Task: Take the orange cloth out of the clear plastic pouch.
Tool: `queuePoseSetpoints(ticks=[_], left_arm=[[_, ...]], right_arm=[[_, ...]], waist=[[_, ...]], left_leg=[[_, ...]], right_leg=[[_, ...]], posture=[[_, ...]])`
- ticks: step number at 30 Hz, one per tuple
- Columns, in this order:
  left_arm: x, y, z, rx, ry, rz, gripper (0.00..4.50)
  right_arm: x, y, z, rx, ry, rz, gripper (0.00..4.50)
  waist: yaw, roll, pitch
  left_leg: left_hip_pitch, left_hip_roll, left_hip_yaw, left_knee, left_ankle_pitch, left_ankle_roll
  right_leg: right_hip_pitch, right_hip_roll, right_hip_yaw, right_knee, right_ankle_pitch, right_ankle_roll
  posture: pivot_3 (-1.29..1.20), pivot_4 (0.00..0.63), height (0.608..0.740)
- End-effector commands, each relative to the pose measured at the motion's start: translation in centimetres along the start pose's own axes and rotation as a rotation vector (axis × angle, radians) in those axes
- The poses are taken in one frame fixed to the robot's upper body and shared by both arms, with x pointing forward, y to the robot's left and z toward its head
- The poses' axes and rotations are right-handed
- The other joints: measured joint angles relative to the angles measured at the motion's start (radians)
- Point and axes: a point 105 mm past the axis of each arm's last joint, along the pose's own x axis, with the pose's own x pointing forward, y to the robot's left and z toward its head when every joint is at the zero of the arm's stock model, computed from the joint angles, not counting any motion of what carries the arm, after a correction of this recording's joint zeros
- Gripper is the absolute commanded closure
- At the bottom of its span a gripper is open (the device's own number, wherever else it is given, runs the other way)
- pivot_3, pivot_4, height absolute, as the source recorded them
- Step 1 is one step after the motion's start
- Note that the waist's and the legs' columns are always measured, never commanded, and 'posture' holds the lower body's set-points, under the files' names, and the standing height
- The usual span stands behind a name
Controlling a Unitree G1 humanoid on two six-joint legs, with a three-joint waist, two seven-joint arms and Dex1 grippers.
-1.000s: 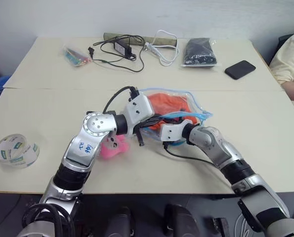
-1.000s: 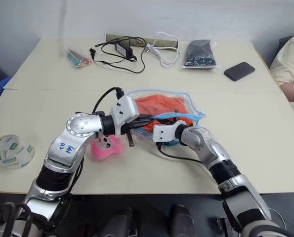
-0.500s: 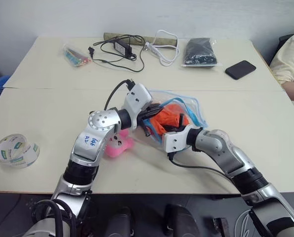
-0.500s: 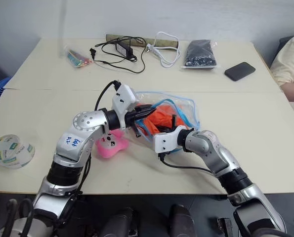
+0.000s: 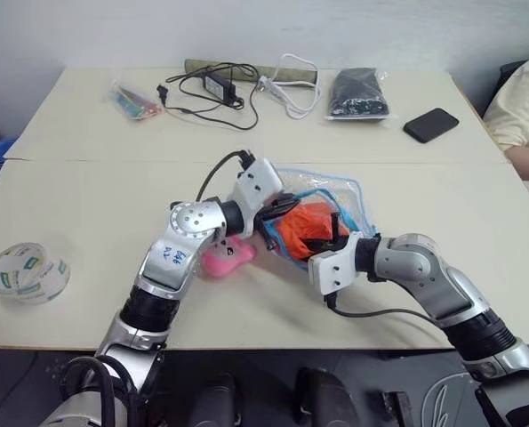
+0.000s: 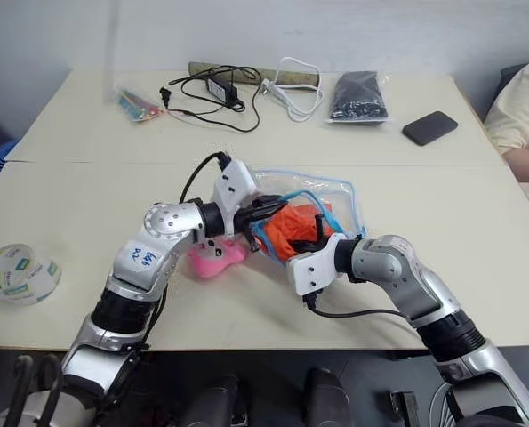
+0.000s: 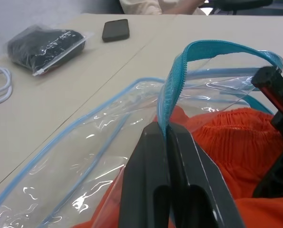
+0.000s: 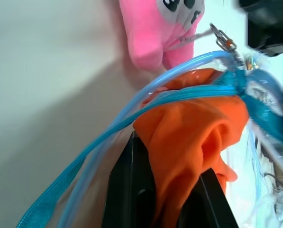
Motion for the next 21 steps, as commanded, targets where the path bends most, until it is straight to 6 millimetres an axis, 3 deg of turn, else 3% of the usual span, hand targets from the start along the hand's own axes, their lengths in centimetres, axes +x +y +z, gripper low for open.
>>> queuePoseSetpoints(ticks=[1, 3, 7, 11, 18, 21], left_arm=[[0.0, 1.2, -1.3, 0.107, 0.061, 0.077, 4.50], [-0.2, 2.4, -2.1, 0.114, 0.094, 0.135, 4.50], [-0.6, 4.2, -3.0, 0.102, 0.133, 0.223, 4.50], [-1.7, 6.5, -4.2, 0.096, 0.200, 0.324, 4.50], [-2.8, 5.8, -3.5, 0.143, 0.201, 0.241, 4.50], [-3.7, 2.8, -2.6, 0.174, 0.163, 0.038, 4.50]], right_arm=[[-2.0, -2.5, 3.5, -0.008, -0.137, -0.039, 4.48], [-3.5, -1.1, 4.5, 0.060, -0.176, 0.081, 4.48], [-6.2, 1.9, 4.1, 0.114, -0.110, 0.309, 4.48], [-10.6, 4.8, 1.7, 0.196, 0.086, 0.544, 4.48], [-14.0, 5.8, -2.0, 0.179, 0.315, 0.590, 4.48], [-15.9, 4.4, -5.4, 0.168, 0.471, 0.464, 4.48]], waist=[[0.005, 0.000, 0.000], [0.014, 0.000, 0.000], [0.026, 0.000, 0.000], [0.027, 0.000, 0.000], [0.025, -0.001, 0.000], [0.023, -0.001, 0.000]], left_leg=[[0.000, 0.000, 0.000, 0.000, 0.000, 0.000], [0.000, 0.000, 0.000, 0.000, 0.000, 0.000], [0.000, -0.001, 0.000, 0.001, 0.000, 0.001], [0.001, -0.001, 0.001, 0.001, -0.001, 0.001], [0.003, 0.000, 0.001, 0.000, 0.000, 0.001], [0.003, 0.000, 0.001, 0.000, 0.000, 0.001]], right_leg=[[0.000, 0.000, 0.000, 0.000, 0.000, 0.000], [0.000, -0.001, 0.000, 0.000, 0.000, 0.000], [0.001, 0.000, -0.001, -0.001, 0.000, 0.000], [0.004, -0.001, -0.002, -0.001, 0.000, 0.000], [0.005, 0.000, -0.002, -0.002, 0.000, 0.000], [0.005, -0.001, -0.001, -0.002, 0.000, 0.000]], posture=[[0.00, 0.150, 0.740], [0.00, 0.150, 0.740], [0.00, 0.150, 0.740], [0.00, 0.150, 0.740], [0.00, 0.150, 0.740], [0.00, 0.150, 0.740]])
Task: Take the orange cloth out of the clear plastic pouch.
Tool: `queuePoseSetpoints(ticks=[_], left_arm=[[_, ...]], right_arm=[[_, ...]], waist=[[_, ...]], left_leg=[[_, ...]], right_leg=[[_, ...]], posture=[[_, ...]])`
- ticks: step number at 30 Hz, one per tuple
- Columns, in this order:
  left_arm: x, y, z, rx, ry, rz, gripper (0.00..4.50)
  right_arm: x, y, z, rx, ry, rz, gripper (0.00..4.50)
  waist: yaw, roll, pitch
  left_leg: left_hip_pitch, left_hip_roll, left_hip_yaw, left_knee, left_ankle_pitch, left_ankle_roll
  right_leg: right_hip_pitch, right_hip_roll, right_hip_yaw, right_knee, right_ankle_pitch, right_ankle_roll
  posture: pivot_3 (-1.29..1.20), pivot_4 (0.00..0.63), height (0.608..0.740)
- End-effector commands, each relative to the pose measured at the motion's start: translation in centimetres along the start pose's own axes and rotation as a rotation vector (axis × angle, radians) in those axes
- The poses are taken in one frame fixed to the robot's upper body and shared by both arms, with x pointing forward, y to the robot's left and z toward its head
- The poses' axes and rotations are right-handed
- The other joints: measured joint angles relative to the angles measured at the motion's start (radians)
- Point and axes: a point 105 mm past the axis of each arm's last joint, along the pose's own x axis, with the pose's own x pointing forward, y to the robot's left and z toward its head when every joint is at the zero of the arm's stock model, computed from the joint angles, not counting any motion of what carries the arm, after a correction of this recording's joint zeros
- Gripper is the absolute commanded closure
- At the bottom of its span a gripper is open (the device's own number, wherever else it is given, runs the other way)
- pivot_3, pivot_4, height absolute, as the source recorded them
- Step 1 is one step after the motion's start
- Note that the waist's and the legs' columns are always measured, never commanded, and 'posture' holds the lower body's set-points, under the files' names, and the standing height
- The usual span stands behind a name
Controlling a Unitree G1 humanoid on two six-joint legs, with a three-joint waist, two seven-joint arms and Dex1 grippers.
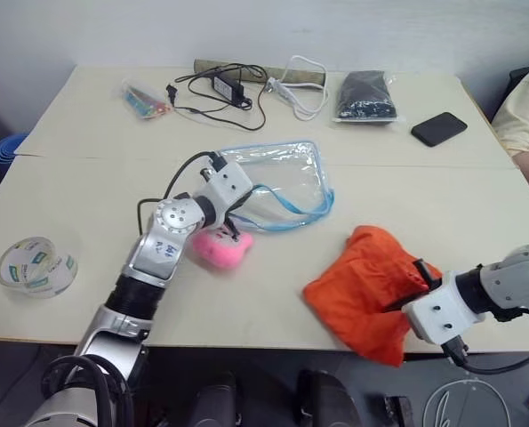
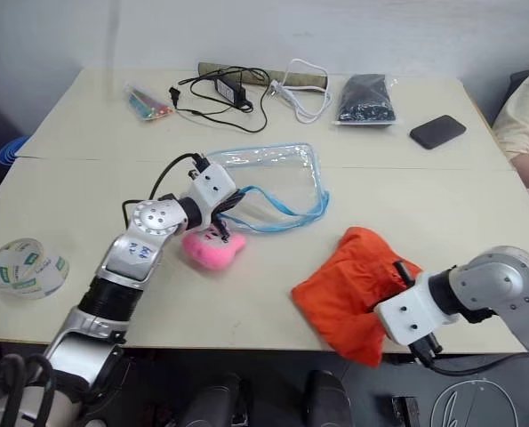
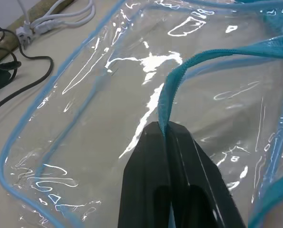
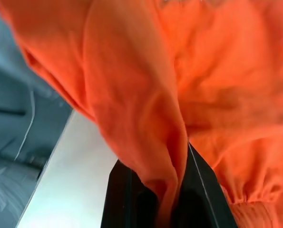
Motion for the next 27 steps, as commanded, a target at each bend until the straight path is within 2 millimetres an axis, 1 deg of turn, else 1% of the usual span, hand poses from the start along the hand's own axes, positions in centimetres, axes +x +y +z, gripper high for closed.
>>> queuePoseSetpoints(ticks=[1, 4, 6, 8, 10, 12, 14, 16, 17, 19, 20, 22, 24, 25, 27], left_arm=[[-2.1, -3.3, 2.2, 0.073, -0.098, -0.220, 4.50], [-3.9, -5.2, 1.6, 0.121, -0.083, -0.339, 4.50], [-5.0, -6.2, 0.9, 0.155, -0.062, -0.397, 4.50], [-5.5, -6.8, 0.3, 0.176, -0.044, -0.435, 4.50], [-5.7, -7.4, 0.3, 0.194, -0.056, -0.462, 4.50], [-5.6, -8.0, 0.2, 0.209, -0.061, -0.490, 4.50], [-5.2, -8.3, 0.3, 0.241, -0.062, -0.493, 4.50], [-5.1, -8.6, 0.7, 0.240, -0.087, -0.510, 4.50], [-5.4, -9.1, 1.2, 0.239, -0.122, -0.541, 4.50], [-5.9, -9.8, 1.5, 0.226, -0.146, -0.595, 4.50], [-6.0, -9.8, 1.4, 0.235, -0.142, -0.600, 4.50], [-5.8, -9.3, 0.9, 0.242, -0.118, -0.577, 4.50], [-5.8, -8.9, 0.8, 0.222, -0.114, -0.563, 4.50], [-5.8, -8.8, 0.8, 0.201, -0.115, -0.557, 4.26], [-5.9, -8.4, 1.2, 0.146, -0.133, -0.540, 3.77]], right_arm=[[-2.9, -2.4, -4.2, 0.023, 0.183, -0.214, 4.48], [-5.2, -5.5, -6.9, 0.099, 0.243, -0.499, 4.48], [-6.4, -6.6, -8.0, 0.158, 0.239, -0.622, 4.48], [-7.0, -7.2, -8.8, 0.178, 0.260, -0.700, 4.48], [-6.7, -7.3, -9.1, 0.218, 0.241, -0.736, 4.48], [-5.6, -7.0, -9.2, 0.229, 0.223, -0.734, 4.48], [-4.1, -6.0, -9.0, 0.226, 0.204, -0.696, 4.48], [-3.1, -5.3, -9.0, 0.210, 0.194, -0.676, 4.48], [-2.8, -5.3, -8.8, 0.204, 0.178, -0.684, 4.48], [-2.4, -5.5, -8.2, 0.205, 0.137, -0.706, 4.48], [-2.2, -5.7, -8.0, 0.217, 0.114, -0.711, 4.48], [-1.8, -5.3, -7.6, 0.242, 0.076, -0.675, 4.48], [-1.7, -4.6, -7.3, 0.268, 0.052, -0.641, 3.82], [-1.7, -4.3, -7.2, 0.290, 0.038, -0.626, 3.57], [-1.7, -3.4, -7.0, 0.341, 0.007, -0.583, 2.86]], waist=[[-0.001, 0.000, 0.000], [-0.003, 0.000, 0.000], [-0.003, 0.001, 0.000], [-0.002, 0.002, 0.001], [0.001, 0.002, 0.001], [0.002, 0.002, 0.001], [0.003, 0.002, 0.001], [0.002, 0.002, 0.001], [0.000, 0.002, 0.001], [-0.002, 0.002, 0.001], [-0.004, 0.002, 0.001], [-0.005, 0.003, 0.000], [-0.004, 0.003, 0.000], [-0.003, 0.003, 0.001], [0.001, 0.003, 0.001]], left_leg=[[0.000, 0.001, 0.000, 0.000, 0.000, 0.000], [0.000, 0.003, 0.000, 0.000, 0.000, 0.000], [0.000, 0.004, 0.000, 0.000, 0.000, -0.001], [0.000, 0.004, 0.001, -0.001, 0.001, -0.001], [0.000, 0.004, 0.002, -0.001, 0.001, -0.001], [0.000, 0.003, 0.002, 0.000, 0.001, -0.001], [0.000, 0.003, 0.002, 0.000, 0.001, -0.001], [0.000, 0.002, 0.002, -0.001, 0.001, -0.001], [0.000, 0.002, 0.002, -0.001, 0.001, -0.001], [0.000, 0.002, 0.002, -0.001, 0.001, -0.001], [0.000, 0.002, 0.002, -0.001, 0.001, -0.001], [0.000, 0.003, 0.002, -0.001, 0.001, -0.001], [0.001, 0.003, 0.002, -0.001, 0.001, -0.001], [0.001, 0.003, 0.002, -0.001, 0.001, -0.001], [0.001, 0.003, 0.002, -0.001, 0.000, -0.001]], right_leg=[[0.000, 0.000, 0.000, 0.000, 0.000, 0.000], [0.000, 0.000, 0.000, 0.000, 0.000, 0.000], [0.000, 0.000, 0.000, 0.000, 0.000, 0.000], [0.000, 0.001, 0.000, 0.000, 0.000, -0.001], [0.000, 0.001, -0.001, 0.000, 0.000, -0.001], [0.001, 0.000, -0.001, -0.001, 0.000, -0.001], [0.001, 0.000, -0.001, -0.001, 0.000, 0.000], [0.001, 0.000, -0.001, -0.001, 0.000, 0.000], [0.001, 0.000, -0.001, -0.001, 0.000, 0.000], [0.001, 0.000, -0.001, 0.000, 0.000, 0.000], [0.001, 0.000, -0.001, 0.000, 0.000, 0.000], [0.001, 0.001, -0.001, 0.000, 0.000, 0.000], [0.001, 0.001, -0.001, 0.000, 0.000, 0.000], [0.001, 0.001, -0.001, 0.000, 0.000, 0.000], [0.001, 0.000, 0.000, 0.000, 0.000, 0.000]], posture=[[0.00, 0.150, 0.740], [0.00, 0.150, 0.740], [0.00, 0.150, 0.740], [0.00, 0.150, 0.740], [0.00, 0.150, 0.740], [0.00, 0.150, 0.740], [0.00, 0.150, 0.740], [0.00, 0.150, 0.740], [0.00, 0.150, 0.740], [0.00, 0.150, 0.740], [0.00, 0.150, 0.740], [0.00, 0.150, 0.740], [0.00, 0.150, 0.740], [0.00, 0.150, 0.740], [0.00, 0.150, 0.740]])
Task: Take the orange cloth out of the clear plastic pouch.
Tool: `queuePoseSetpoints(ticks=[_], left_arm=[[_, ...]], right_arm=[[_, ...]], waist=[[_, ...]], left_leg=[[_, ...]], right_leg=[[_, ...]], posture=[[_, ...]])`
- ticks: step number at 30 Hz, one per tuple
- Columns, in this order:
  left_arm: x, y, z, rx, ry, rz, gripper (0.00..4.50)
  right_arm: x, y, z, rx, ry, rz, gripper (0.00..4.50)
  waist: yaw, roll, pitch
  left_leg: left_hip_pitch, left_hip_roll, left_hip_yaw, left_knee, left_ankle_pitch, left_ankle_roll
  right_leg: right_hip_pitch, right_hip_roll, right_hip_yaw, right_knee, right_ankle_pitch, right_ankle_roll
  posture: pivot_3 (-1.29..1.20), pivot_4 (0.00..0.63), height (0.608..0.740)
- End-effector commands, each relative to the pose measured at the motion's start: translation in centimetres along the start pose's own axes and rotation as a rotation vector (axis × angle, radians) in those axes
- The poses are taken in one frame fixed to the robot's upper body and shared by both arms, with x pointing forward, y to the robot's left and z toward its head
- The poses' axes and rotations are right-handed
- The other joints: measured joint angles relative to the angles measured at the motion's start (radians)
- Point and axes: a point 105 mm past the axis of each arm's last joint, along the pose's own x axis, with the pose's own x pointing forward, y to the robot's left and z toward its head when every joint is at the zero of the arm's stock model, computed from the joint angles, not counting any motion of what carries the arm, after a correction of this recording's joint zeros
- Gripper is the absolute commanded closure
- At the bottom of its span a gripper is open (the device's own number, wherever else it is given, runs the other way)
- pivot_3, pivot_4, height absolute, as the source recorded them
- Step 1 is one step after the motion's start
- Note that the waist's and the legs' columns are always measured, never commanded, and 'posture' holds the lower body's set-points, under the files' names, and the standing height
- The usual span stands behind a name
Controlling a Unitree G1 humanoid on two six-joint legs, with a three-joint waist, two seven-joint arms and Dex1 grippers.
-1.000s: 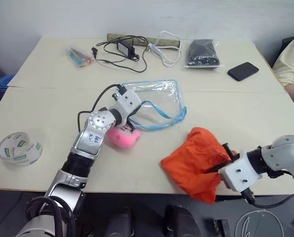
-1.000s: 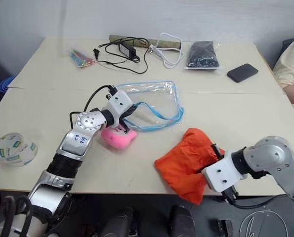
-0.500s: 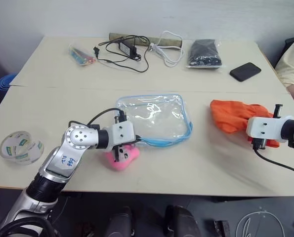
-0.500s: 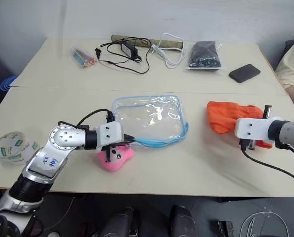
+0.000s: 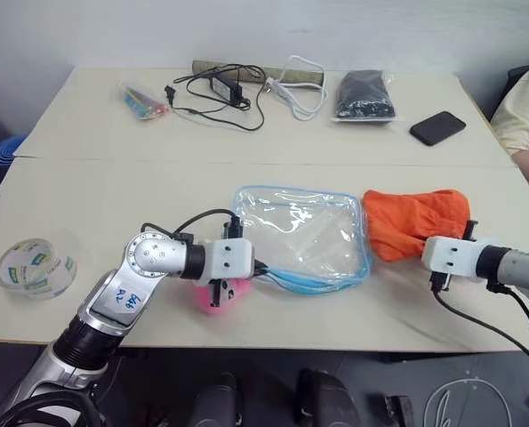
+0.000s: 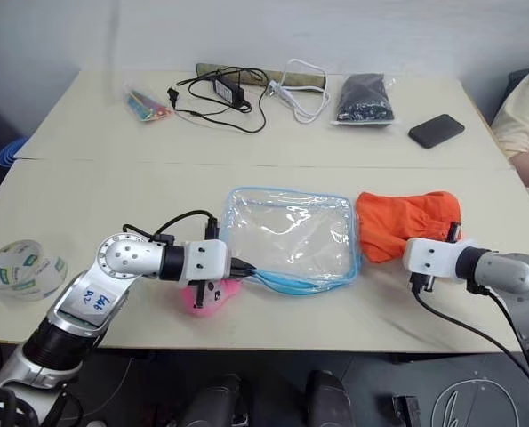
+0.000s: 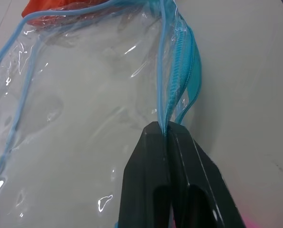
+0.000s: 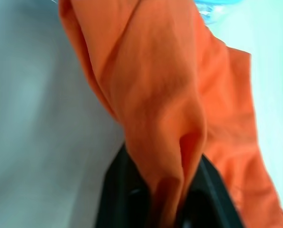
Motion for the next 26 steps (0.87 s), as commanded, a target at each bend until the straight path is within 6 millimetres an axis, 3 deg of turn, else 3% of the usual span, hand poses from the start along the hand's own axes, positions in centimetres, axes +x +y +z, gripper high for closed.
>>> queuePoseSetpoints(ticks=[1, 6, 8, 9, 12, 15, 19, 21, 26], left_arm=[[-0.7, 0.7, 0.7, -0.061, -0.051, 0.039, 3.52], [-2.5, 1.1, 2.1, -0.227, -0.148, 0.085, 1.97], [-4.5, 0.8, 3.1, -0.349, -0.230, 0.077, 1.42], [-5.3, 0.5, 3.6, -0.392, -0.261, 0.067, 1.08], [-8.5, 1.2, 3.8, -0.424, -0.284, 0.174, 0.12], [-11.5, 1.3, 2.6, -0.471, -0.227, 0.250, 0.06], [-19.0, 1.3, -2.5, -0.583, -0.039, 0.427, 0.06], [-21.3, 1.0, -4.3, -0.608, 0.029, 0.478, 0.06], [-22.8, 0.9, -5.7, -0.559, 0.101, 0.497, 0.06]], right_arm=[[-1.3, -0.1, 0.6, 0.051, -0.029, 0.032, 2.56], [-3.2, 1.6, 1.3, 0.229, -0.088, 0.147, 0.85], [-4.7, 0.9, 1.7, 0.331, -0.120, 0.132, 0.21], [-5.3, 0.5, 1.7, 0.367, -0.131, 0.120, 0.00], [-8.2, -0.6, 0.2, 0.584, -0.080, 0.099, 0.00], [-10.8, -0.5, -1.2, 0.683, -0.045, 0.135, 0.00], [-13.9, -4.0, -4.7, 0.818, -0.014, -0.074, 0.00], [-14.8, -4.5, -5.8, 0.856, 0.001, -0.105, 0.00], [-15.3, -4.2, -6.9, 0.913, 0.002, -0.090, 0.00]], waist=[[0.004, 0.000, 0.000], [0.004, 0.000, 0.000], [0.003, 0.000, 0.000], [0.001, 0.000, 0.000], [0.000, 0.001, 0.001], [0.000, 0.001, 0.001], [-0.007, 0.002, 0.001], [-0.012, 0.002, 0.001], [-0.014, 0.002, 0.001]], left_leg=[[0.000, 0.000, 0.000, 0.000, 0.000, 0.000], [0.000, 0.001, -0.002, 0.001, 0.000, 0.001], [0.001, 0.001, -0.005, 0.000, 0.000, 0.001], [0.001, 0.001, -0.008, 0.000, 0.000, 0.001], [0.003, 0.002, -0.009, 0.000, 0.000, 0.001], [0.009, 0.001, -0.009, -0.002, 0.000, 0.001], [0.014, 0.001, -0.007, -0.002, -0.003, 0.001], [0.013, 0.001, -0.002, -0.003, -0.003, 0.002], [0.012, 0.002, 0.001, -0.007, -0.003, 0.001]], right_leg=[[0.000, 0.000, 0.000, 0.000, 0.000, 0.000], [0.001, 0.000, -0.001, 0.000, 0.000, 0.000], [0.002, 0.000, -0.001, 0.000, 0.000, 0.000], [0.002, 0.000, 0.000, 0.000, 0.000, 0.000], [0.003, 0.000, 0.000, 0.000, 0.000, 0.000], [0.008, 0.000, 0.000, -0.002, 0.000, 0.000], [0.012, 0.000, 0.001, -0.008, 0.000, -0.001], [0.007, 0.000, 0.005, -0.006, -0.001, -0.001], [0.004, 0.000, 0.007, -0.005, -0.001, -0.002]], posture=[[0.00, 0.150, 0.740], [0.00, 0.150, 0.740], [0.00, 0.150, 0.740], [0.00, 0.150, 0.740], [0.00, 0.150, 0.740], [0.00, 0.150, 0.740], [0.00, 0.150, 0.740], [0.00, 0.150, 0.740], [0.00, 0.150, 0.740]])
